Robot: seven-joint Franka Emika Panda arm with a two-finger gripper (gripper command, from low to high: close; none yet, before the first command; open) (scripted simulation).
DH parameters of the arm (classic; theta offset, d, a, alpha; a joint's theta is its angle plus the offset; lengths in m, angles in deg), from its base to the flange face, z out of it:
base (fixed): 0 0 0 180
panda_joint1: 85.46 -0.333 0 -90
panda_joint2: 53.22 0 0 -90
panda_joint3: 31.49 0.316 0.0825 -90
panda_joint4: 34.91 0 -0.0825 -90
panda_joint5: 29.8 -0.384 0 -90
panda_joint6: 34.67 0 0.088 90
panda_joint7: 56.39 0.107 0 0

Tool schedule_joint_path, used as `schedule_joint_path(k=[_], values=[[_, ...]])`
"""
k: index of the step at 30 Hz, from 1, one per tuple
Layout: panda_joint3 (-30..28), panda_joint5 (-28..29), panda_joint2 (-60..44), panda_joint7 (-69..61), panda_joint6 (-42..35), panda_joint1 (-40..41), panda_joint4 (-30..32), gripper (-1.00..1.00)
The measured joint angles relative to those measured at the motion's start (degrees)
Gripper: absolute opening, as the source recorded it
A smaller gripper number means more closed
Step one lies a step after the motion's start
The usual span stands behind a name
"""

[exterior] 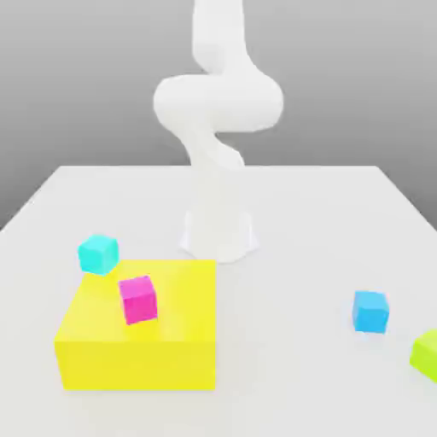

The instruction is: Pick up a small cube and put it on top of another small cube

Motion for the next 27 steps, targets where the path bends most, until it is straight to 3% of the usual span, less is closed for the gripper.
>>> schedule_joint_path(k=[16, 27], values=[[17.61, 10.43, -33.47, 12.20, 10.52, -3.48, 2.29, 0.00], [21.88, 16.77, -56.09, 19.95, 17.77, -13.67, 3.89, 0.00]])
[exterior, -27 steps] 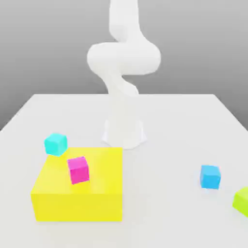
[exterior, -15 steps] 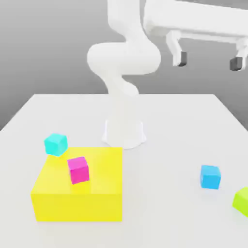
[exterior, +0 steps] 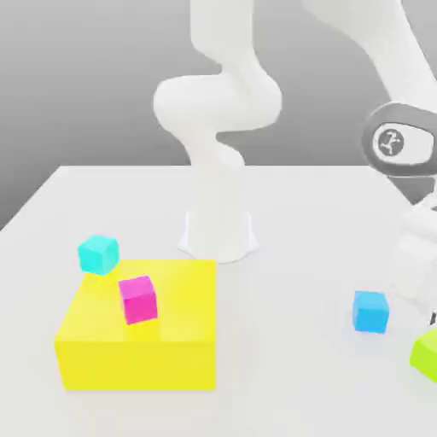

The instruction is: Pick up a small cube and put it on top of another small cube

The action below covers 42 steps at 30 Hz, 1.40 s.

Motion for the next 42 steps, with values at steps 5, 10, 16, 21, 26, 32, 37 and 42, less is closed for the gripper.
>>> schedule_joint_path(k=[5, 10, 16, 21, 26, 32, 37, 42], values=[[-3.84, 5.78, -10.29, 4.82, 6.10, -5.18, -1.46, 0.00], [-5.34, 7.33, -12.28, 5.98, 7.57, -6.39, -1.96, -1.00], [-2.08, 3.41, -7.71, 3.10, 4.36, -3.97, -0.73, -1.00], [-3.81, -2.94, 2.40, 3.01, -1.37, 2.40, 3.22, -1.00], [-10.61, -7.22, 12.36, 7.33, -6.23, 11.64, 7.94, -1.00], [-16.50, -12.25, 24.58, 12.77, -11.89, 21.70, 13.72, -1.00], [-23.31, -16.10, 34.91, 17.59, -16.38, 28.91, 18.59, -1.00], [-25.66, -17.45, 32.78, 19.31, -9.99, 31.74, 22.43, -1.00]])
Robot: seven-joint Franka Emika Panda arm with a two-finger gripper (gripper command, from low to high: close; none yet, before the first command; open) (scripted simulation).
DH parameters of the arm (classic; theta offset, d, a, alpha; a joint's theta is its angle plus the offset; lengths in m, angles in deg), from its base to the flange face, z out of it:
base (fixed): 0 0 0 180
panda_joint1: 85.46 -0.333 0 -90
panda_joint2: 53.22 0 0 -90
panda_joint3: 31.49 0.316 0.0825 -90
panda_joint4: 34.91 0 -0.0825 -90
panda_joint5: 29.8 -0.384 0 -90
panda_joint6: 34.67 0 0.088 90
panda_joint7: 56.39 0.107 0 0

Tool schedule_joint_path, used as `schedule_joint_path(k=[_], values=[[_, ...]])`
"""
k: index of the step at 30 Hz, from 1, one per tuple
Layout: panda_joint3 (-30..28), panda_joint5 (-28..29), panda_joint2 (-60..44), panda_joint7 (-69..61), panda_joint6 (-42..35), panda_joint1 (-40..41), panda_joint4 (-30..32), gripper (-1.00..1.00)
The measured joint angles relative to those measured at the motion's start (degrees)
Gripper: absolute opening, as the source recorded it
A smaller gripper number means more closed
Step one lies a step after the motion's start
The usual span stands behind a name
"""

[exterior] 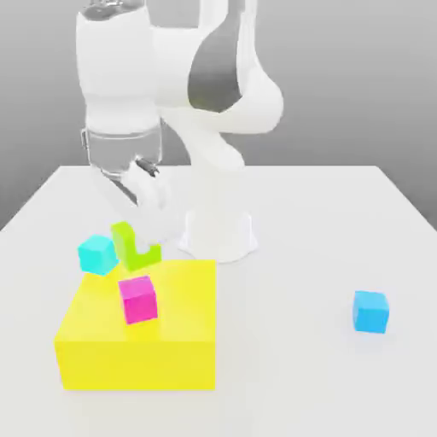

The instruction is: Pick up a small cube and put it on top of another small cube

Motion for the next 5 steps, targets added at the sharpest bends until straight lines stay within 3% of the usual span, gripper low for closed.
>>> schedule_joint_path(k=[1, 2, 5], values=[[-0.02, -0.01, -1.72, 0.04, 2.40, 0.05, 0.67, -1.00], [-0.04, -0.04, -2.87, 0.01, 3.98, 0.07, 1.10, 1.00], [-0.04, -0.05, -2.87, 0.01, 3.98, 0.07, 1.10, 1.00]])
